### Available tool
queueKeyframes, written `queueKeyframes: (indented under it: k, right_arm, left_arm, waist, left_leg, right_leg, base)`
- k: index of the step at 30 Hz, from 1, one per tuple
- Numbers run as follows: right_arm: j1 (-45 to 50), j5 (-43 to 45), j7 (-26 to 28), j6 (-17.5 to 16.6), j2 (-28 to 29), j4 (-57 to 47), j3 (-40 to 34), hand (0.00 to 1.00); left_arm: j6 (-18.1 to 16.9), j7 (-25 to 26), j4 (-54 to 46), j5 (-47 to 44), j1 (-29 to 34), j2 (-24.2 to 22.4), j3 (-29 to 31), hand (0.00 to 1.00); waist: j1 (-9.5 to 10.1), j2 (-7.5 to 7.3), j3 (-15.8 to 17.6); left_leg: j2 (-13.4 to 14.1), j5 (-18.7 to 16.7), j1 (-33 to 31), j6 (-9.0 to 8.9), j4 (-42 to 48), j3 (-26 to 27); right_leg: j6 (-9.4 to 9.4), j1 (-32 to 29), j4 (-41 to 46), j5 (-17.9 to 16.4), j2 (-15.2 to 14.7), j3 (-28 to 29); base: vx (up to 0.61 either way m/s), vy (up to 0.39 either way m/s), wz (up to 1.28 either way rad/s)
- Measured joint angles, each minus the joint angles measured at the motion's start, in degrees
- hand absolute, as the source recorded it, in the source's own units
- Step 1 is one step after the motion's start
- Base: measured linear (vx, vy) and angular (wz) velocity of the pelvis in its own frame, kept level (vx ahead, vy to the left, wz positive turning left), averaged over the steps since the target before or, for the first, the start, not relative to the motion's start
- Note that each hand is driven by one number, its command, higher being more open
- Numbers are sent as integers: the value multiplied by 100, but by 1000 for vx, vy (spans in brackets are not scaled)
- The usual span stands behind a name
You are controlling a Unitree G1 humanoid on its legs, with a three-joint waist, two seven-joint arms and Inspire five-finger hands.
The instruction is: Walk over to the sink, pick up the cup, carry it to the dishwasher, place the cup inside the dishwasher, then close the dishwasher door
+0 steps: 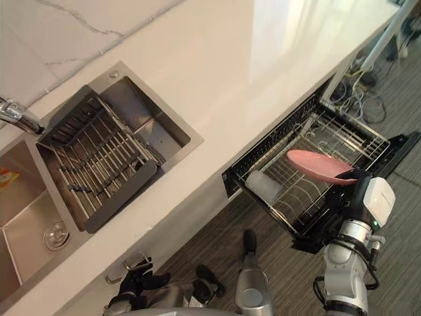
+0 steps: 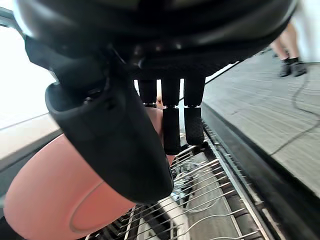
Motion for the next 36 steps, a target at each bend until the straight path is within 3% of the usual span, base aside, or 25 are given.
queueKeyframes:
  k: [6,7,16,22,27,30,36]
  right_arm:
    - [-543,455,-267,25,-180,195,-220,30]
    - [-693,534,-267,23,-265,343,-206,90]
    - [-1467,1304,-230,1,-456,1112,74,90]
    - [-1413,2222,-100,-211,-365,1043,135,90]
    - [-539,3525,885,-593,-353,138,565,90]
    - [-262,3660,1232,-767,-352,-202,579,90]
    - [20,3767,1662,-945,-323,-772,348,90]
  left_arm:
    - [-215,28,-195,-3,7,-25,-5,90]
    - [-236,34,-225,-2,-8,-37,-12,90]
    - [-311,164,-369,-5,-111,-177,-18,90]
    - [-315,192,-364,-1,-213,-214,1,90]
    - [-287,131,-380,8,-247,-162,54,90]
    - [-270,44,-385,17,-241,-112,122,90]
    - [-180,-191,-389,132,-169,86,323,90]
  waist:
    - [21,40,297]
    - [39,65,364]
    - [244,136,556]
    - [314,51,635]
    - [293,-46,697]
    - [257,-97,724]
    - [135,-338,679]
  left_leg:
    - [7,-16,-171,26,41,91]
    - [13,-16,-187,26,46,104]
    - [50,-14,-327,28,68,169]
    - [20,-15,-328,28,66,49]
    - [25,-15,-271,28,74,-145]
    - [20,-17,-222,29,76,-258]
    - [20,-22,-50,38,57,-345]
  right_leg:
    - [-6,-207,8,42,-1,105]
    - [-7,-239,30,41,0,116]
    - [54,-456,128,93,27,213]
    - [55,-442,161,91,15,177]
    - [56,-242,50,92,27,68]
    - [58,-127,5,93,28,3]
    - [62,70,-2,90,38,-59]
  base:
    - [-23,9,-8]
    - [-21,9,-9]
    - [3,6,-5]
    - [0,6,3]
    - [6,0,12]
    - [11,3,13]
    - [2,7,5]
